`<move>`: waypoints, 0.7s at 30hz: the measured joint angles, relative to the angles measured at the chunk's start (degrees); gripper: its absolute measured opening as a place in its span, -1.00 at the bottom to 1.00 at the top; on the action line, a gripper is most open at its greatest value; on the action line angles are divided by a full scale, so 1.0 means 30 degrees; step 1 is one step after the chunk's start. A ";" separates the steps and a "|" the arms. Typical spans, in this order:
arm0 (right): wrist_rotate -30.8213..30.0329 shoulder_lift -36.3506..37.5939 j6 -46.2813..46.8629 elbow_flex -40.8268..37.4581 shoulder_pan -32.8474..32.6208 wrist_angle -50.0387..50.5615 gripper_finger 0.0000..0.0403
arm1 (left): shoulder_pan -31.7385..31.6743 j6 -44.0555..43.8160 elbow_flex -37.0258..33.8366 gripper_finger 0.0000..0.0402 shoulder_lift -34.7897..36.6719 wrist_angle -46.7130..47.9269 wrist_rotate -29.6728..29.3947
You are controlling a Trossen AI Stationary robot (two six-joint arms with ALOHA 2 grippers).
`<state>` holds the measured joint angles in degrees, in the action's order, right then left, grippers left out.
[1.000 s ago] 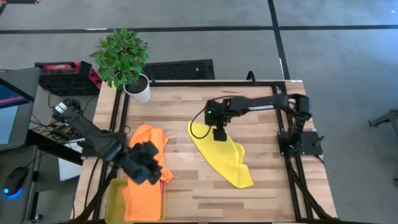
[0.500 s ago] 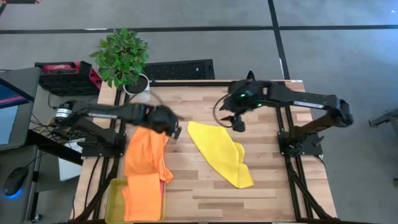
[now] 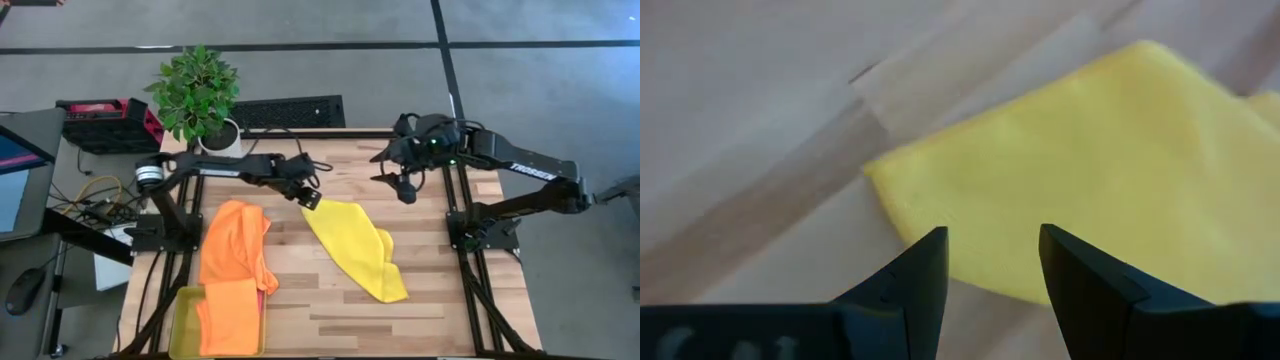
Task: Fold microfiber towels
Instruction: Fold the yellow microfiber towel
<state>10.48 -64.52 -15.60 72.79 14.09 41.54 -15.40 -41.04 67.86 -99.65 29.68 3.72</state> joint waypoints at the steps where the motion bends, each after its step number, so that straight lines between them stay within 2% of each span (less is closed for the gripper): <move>1: 0.0004 0.0068 0.0274 0.0000 0.0000 0.0044 0.19 | -0.0078 -0.0005 -0.0001 -0.25 -0.0400 -0.0258 -0.0148; 9: -0.0015 0.0186 0.1896 0.0000 0.0102 0.0684 0.19 | -0.0240 0.1073 -0.0008 -0.25 -0.1848 -0.0284 -0.2139; 21: -0.0097 -0.0164 0.2855 -0.0015 0.0138 0.0789 0.19 | -0.0233 0.2759 -0.0001 -0.25 -0.3512 -0.0455 -0.2336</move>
<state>10.19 -65.01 -7.04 72.75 14.50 43.90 -16.10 -32.76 67.85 -110.18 28.32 -3.29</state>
